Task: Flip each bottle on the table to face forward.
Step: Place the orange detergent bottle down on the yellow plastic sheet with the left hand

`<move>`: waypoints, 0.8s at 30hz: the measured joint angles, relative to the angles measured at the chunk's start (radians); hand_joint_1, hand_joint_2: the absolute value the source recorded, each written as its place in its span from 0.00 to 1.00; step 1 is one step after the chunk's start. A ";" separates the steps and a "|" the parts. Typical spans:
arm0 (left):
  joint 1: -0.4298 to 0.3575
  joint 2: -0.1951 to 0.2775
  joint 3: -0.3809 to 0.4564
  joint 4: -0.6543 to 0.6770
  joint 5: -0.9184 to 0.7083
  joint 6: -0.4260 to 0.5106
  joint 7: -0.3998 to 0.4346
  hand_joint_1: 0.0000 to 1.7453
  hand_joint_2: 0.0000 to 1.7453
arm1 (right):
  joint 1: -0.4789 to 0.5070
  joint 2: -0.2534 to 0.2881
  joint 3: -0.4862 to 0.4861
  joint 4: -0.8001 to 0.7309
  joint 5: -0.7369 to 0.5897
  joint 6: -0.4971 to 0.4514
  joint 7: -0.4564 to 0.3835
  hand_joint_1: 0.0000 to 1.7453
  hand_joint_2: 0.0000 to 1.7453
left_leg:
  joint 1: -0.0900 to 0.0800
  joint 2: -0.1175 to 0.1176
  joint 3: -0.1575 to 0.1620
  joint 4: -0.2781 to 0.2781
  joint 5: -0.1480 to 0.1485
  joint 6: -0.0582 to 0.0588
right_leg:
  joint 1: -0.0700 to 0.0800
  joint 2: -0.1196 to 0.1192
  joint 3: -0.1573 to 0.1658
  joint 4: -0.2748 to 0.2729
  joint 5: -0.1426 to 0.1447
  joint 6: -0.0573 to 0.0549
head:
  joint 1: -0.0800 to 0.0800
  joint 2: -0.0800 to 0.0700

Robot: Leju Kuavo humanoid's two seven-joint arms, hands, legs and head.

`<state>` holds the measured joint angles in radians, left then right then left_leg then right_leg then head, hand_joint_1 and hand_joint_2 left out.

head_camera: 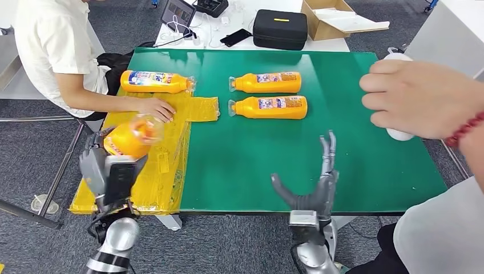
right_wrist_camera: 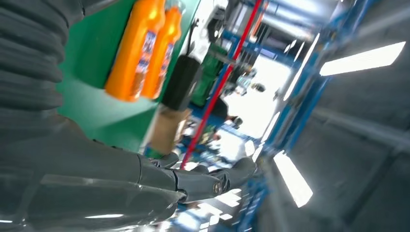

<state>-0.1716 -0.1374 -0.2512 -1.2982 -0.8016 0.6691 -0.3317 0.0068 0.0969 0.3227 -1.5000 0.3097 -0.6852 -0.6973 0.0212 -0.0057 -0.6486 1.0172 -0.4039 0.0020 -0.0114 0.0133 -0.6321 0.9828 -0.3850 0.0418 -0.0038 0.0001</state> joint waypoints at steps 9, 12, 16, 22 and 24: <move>-0.144 0.068 0.049 0.281 -0.246 -0.099 0.167 1.00 1.00 | 0.002 -0.002 -0.014 -0.001 -0.051 0.051 0.000 0.00 1.00 | 0.000 0.000 0.000 0.000 0.002 -0.001 | 0.000 0.000 0.000 0.001 0.001 0.000 | 0.000 0.000; -0.185 0.078 0.047 0.376 -0.266 -0.148 0.184 1.00 1.00 | 0.004 -0.002 -0.015 0.000 -0.060 0.064 0.000 0.00 1.00 | 0.000 0.000 0.000 0.000 0.002 -0.001 | 0.000 0.000 0.000 0.001 0.001 0.000 | 0.000 0.000; -0.217 0.084 0.042 0.451 -0.269 -0.158 0.188 1.00 1.00 | 0.007 -0.002 -0.016 0.004 -0.063 0.068 0.000 0.00 1.00 | 0.000 0.000 -0.001 0.000 0.002 -0.001 | 0.000 0.000 -0.001 0.000 0.001 0.000 | 0.000 0.000; -0.263 0.089 0.024 0.558 -0.299 -0.221 0.192 1.00 1.00 | 0.010 -0.002 -0.018 0.010 -0.076 0.074 0.000 0.00 1.00 | 0.000 0.000 -0.001 0.000 0.002 -0.001 | 0.000 0.000 -0.001 0.000 0.001 0.000 | 0.000 0.000; -0.283 0.088 0.013 0.606 -0.304 -0.248 0.192 1.00 1.00 | 0.010 -0.002 -0.019 0.013 -0.084 0.077 0.000 0.00 1.00 | 0.000 0.000 -0.001 0.000 0.002 -0.001 | 0.000 0.000 -0.001 0.001 0.001 0.000 | 0.000 0.000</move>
<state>-0.4541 -0.0495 -0.2380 -0.6921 -1.1058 0.4216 -0.1393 0.0166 0.0947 0.3035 -1.4865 0.2253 -0.6086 -0.6973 0.0214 -0.0056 -0.6492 1.0172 -0.4019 0.0010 -0.0112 0.0133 -0.6329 0.9833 -0.3843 0.0413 -0.0042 0.0000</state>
